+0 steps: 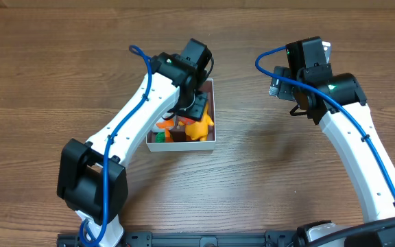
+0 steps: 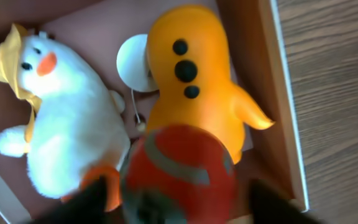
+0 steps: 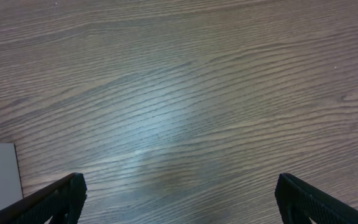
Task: Pack container
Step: 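Lower the red ball into the box and open the left gripper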
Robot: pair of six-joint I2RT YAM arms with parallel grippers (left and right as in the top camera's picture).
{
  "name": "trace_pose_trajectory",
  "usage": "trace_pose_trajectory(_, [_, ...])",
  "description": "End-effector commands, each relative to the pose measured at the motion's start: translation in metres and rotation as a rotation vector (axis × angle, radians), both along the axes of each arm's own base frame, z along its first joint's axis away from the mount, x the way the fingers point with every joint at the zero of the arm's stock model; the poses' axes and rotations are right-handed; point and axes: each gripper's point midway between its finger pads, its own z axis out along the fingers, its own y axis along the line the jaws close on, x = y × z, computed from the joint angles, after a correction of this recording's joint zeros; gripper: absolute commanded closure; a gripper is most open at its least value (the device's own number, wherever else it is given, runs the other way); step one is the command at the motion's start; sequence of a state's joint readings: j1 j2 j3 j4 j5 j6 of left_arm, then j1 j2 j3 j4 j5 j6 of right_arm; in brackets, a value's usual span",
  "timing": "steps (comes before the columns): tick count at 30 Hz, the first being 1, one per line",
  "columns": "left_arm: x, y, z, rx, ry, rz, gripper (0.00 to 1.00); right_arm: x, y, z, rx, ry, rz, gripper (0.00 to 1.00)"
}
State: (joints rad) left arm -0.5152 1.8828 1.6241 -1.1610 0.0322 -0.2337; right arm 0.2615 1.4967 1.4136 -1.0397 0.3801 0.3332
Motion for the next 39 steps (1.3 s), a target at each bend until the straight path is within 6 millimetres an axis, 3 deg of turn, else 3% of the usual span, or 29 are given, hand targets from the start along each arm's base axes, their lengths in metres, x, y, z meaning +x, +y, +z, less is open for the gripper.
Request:
trace_pose_trajectory(1, [0.005,0.003,0.002,0.003,-0.005,0.021,0.19,0.001,-0.002,0.009,0.007,-0.029,-0.010,0.00])
trace_pose_trajectory(10, [0.022,0.027,0.054,-0.030,-0.030,0.146,0.20,0.001,-0.002,0.009,0.007,-0.029,-0.010,0.00])
trace_pose_trajectory(16, [0.015,0.037,0.054,0.007,-0.001,0.157,0.24,0.001,-0.002,0.009,0.007,-0.029,-0.010,0.00])
trace_pose_trajectory(19, [0.022,0.066,0.056,0.095,-0.034,0.292,0.14,0.001,-0.002,0.009,0.007,-0.029,-0.010,0.00])
trace_pose_trajectory(23, [0.034,0.097,0.056,0.069,-0.027,0.454,0.11,0.001,-0.002,0.009,0.007,-0.029,-0.010,0.00])
trace_pose_trajectory(27, [0.043,0.141,0.055,0.024,-0.003,0.612,0.06,0.001,-0.002,0.009,0.007,-0.029,-0.010,0.00])
trace_pose_trajectory(32, [0.044,0.184,0.055,-0.020,0.032,0.739,0.00,0.001,-0.002,0.009,0.007,-0.029,-0.010,0.00])
trace_pose_trajectory(39, [0.041,0.202,0.054,-0.014,0.045,0.786,0.00,0.001,-0.002,0.009,0.007,-0.029,-0.010,0.00])
